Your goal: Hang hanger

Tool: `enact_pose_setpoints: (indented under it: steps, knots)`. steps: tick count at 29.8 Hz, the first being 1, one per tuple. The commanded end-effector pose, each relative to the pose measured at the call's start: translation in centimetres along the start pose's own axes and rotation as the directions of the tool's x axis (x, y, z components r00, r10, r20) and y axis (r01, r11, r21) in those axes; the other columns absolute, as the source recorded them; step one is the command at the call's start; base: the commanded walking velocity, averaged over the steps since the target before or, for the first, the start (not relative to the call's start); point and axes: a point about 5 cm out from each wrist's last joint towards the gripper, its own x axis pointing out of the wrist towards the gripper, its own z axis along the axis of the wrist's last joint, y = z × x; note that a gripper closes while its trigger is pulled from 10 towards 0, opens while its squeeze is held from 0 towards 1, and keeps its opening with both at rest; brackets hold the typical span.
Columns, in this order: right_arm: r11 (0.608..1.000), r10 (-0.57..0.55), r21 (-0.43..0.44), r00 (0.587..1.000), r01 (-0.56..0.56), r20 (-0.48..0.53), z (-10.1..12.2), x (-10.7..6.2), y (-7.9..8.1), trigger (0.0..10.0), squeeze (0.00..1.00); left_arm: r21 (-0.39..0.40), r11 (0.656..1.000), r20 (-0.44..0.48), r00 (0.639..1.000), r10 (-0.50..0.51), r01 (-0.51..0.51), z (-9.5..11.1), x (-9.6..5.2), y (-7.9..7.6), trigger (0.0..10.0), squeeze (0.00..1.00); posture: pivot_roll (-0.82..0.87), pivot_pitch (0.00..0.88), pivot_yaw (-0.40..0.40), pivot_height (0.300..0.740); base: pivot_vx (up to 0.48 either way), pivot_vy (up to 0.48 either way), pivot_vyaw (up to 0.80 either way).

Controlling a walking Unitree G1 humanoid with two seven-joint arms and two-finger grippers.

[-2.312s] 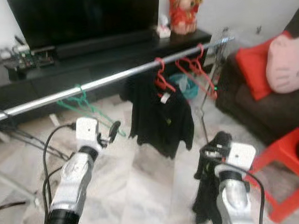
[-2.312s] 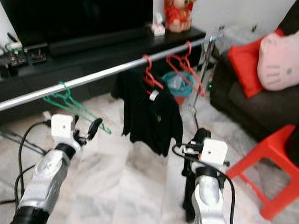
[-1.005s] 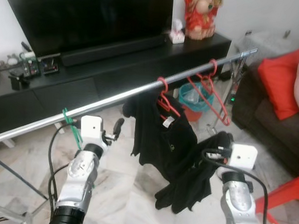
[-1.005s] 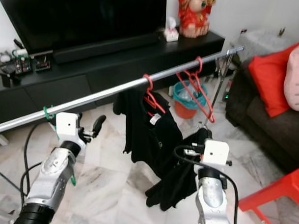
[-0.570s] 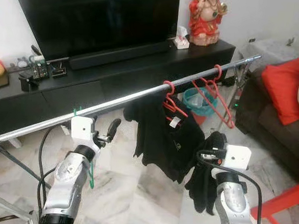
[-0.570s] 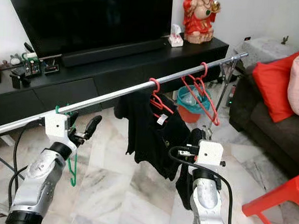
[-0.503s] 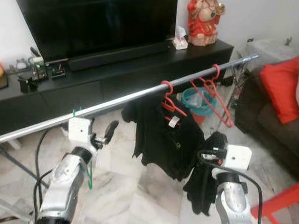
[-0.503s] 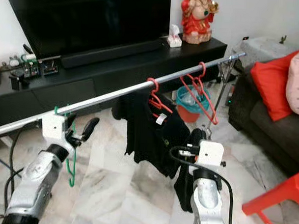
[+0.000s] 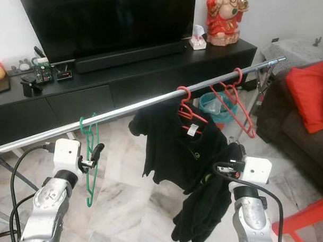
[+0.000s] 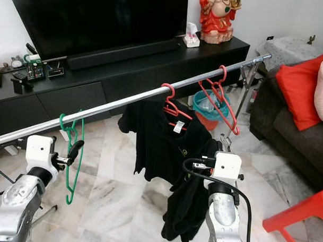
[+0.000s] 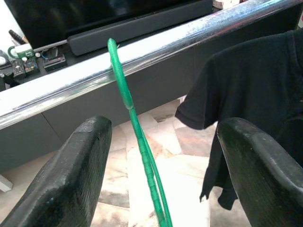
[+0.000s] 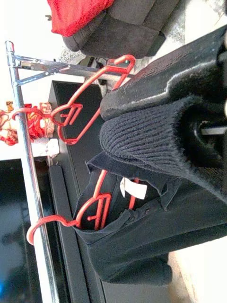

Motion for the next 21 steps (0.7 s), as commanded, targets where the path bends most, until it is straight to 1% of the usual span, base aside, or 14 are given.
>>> enact_pose_setpoints:
  steps: [1,4,6,7,8,11,13,17,19,20,21]
  knots:
    - [1.0,0.002,0.005,1.0,-0.003,0.03,0.6,0.4,0.2,10.0,0.0,0.014,1.0,-0.027,1.0,0.003,-0.003,-0.2,0.6,-0.5,10.0,0.0,0.02,0.004,0.061,0.74,0.0,0.0,0.0]
    - [1.0,0.0,0.004,1.0,-0.001,0.03,0.7,0.5,0.2,10.0,0.0,0.021,1.0,-0.038,0.999,0.024,-0.023,0.0,1.5,-0.9,10.0,0.0,0.02,0.011,0.063,0.74,0.0,0.0,0.0]
    - [1.0,0.0,0.004,1.0,0.0,0.03,0.7,0.5,0.2,10.0,0.0,0.018,0.999,-0.032,0.999,0.032,-0.031,0.1,1.8,-1.0,10.0,0.0,0.02,0.011,0.063,0.74,0.0,0.0,0.0]
    - [1.0,0.0,0.005,1.0,-0.001,0.03,0.7,0.5,0.3,10.0,0.0,0.02,0.999,-0.032,0.999,0.033,-0.032,0.1,2.0,-1.1,10.0,0.58,0.02,0.015,0.064,0.74,0.0,0.0,0.0]
    - [1.0,0.0,0.006,1.0,0.0,0.03,0.7,0.5,0.3,10.0,0.0,0.024,0.998,-0.036,0.998,0.058,-0.057,0.2,2.5,-1.0,10.0,1.0,0.01,0.011,0.067,0.74,0.0,0.0,0.0]
    - [1.0,0.0,0.007,1.0,0.0,0.03,0.7,0.5,0.3,10.0,0.0,0.034,0.997,-0.039,0.997,0.072,-0.07,0.2,2.8,-0.8,10.0,1.0,0.01,0.014,0.07,0.74,0.0,0.0,0.0]
    - [1.0,-0.001,0.007,1.0,0.001,0.031,0.7,0.5,0.3,10.0,0.0,0.043,0.998,-0.041,0.998,0.053,-0.051,0.2,2.8,-0.7,10.0,1.0,0.01,0.014,0.07,0.74,0.0,0.0,0.0]
    - [1.0,-0.002,0.008,1.0,0.002,0.029,0.6,0.4,0.3,10.0,0.0,0.048,0.998,-0.045,0.999,0.03,-0.028,0.3,2.5,-0.3,10.0,1.0,0.02,0.016,0.072,0.74,0.0,0.0,0.0]
    - [1.0,-0.001,0.009,1.0,0.0,0.027,0.6,0.4,0.4,10.0,0.0,0.05,0.998,-0.053,0.998,-0.031,0.033,0.2,2.1,-0.4,10.0,1.0,0.02,0.02,0.072,0.74,0.0,0.0,0.0]
    - [1.0,-0.001,0.009,1.0,0.0,0.027,0.6,0.4,0.4,10.0,0.0,0.05,0.998,-0.053,0.998,-0.031,0.033,0.2,2.1,-0.4,10.0,1.0,0.02,0.02,0.072,0.74,0.0,0.0,0.0]
    - [1.0,0.005,0.011,1.0,-0.005,0.025,0.5,0.4,0.5,10.0,0.0,0.055,0.995,-0.052,0.995,-0.081,0.084,0.2,1.5,-0.5,10.0,1.0,0.03,0.021,0.071,0.74,0.0,0.0,0.0]
